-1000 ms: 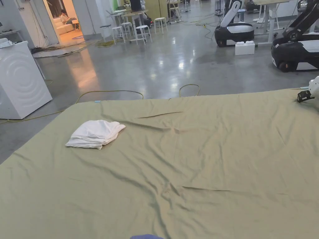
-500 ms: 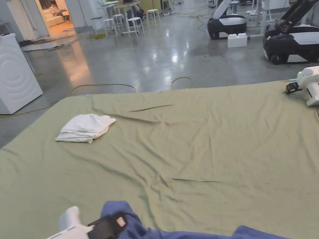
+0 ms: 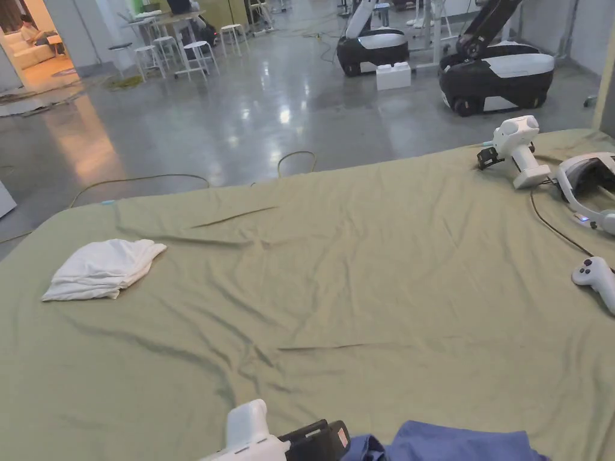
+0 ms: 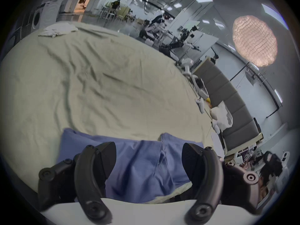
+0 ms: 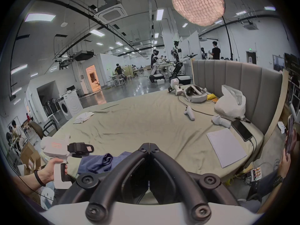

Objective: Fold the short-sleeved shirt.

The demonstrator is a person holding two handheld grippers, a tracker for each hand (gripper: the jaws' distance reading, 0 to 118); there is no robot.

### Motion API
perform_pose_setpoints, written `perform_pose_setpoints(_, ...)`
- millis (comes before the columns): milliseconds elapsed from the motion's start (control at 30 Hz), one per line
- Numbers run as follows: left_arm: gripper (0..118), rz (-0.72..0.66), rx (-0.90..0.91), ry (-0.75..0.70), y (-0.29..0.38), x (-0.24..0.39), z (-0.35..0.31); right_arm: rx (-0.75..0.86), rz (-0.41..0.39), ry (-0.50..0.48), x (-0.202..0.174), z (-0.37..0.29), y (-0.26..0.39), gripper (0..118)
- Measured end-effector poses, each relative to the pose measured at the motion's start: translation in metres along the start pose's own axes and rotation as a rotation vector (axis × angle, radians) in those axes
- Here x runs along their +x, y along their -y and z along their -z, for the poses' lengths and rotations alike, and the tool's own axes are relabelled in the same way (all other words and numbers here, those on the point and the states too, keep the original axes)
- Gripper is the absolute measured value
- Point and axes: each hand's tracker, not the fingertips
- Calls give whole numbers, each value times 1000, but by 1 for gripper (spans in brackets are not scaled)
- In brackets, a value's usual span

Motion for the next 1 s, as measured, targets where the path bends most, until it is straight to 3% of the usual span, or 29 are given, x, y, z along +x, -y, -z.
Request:
perform_pose_setpoints(33, 84, -26, 9, 13, -1, -6, -5, -6, 9, -6, 2, 1, 1, 0)
perform_pose_setpoints(67, 72, -58, 18, 33, 0, -13, -7, -9, 10, -3, 3, 3, 2, 0)
perform_pose_setpoints(133, 1, -82, -20, 10, 9, -16, 4, -21, 18, -1, 3, 7, 5, 0)
perform_pose_setpoints(167, 0, -95, -60, -17, 17, -17, 16, -29, 30, -9, 3, 8, 5, 0)
perform_pose_setpoints(267, 0, -187, -224, 142, 39, -21, 58, -37, 66, -32, 1, 8, 8, 0)
perform_pose_setpoints(333, 0, -163, -302, 101, 57, -12, 84, -38, 67, -31, -1, 4, 9, 0)
perform_pose_setpoints(467, 0, -130, -272, 89, 51, -7, 84, -43, 56, -8, -3, 6, 9, 0)
perform_pose_setpoints(500, 8, -146, -279, 110, 47, -10, 77, -39, 58, -9, -3, 6, 9, 0)
perform_pose_setpoints(533, 27, -144, -268, 130, 41, -19, 65, -40, 65, -15, -3, 8, 9, 0)
perform_pose_setpoints(600, 86, -114, -171, 132, 31, -32, 33, -47, 68, -25, -3, 10, 9, 0)
perform_pose_setpoints(633, 97, -109, -134, 128, 25, -43, 17, -48, 64, -26, -4, 11, 9, 0)
perform_pose_setpoints(833, 97, -348, -28, 53, 12, -129, -41, -91, 48, -47, -5, 11, 15, 0)
perform_pose_setpoints(1000, 93, -510, -32, 196, 39, -154, -2, -100, 61, -62, -12, 5, 18, 0)
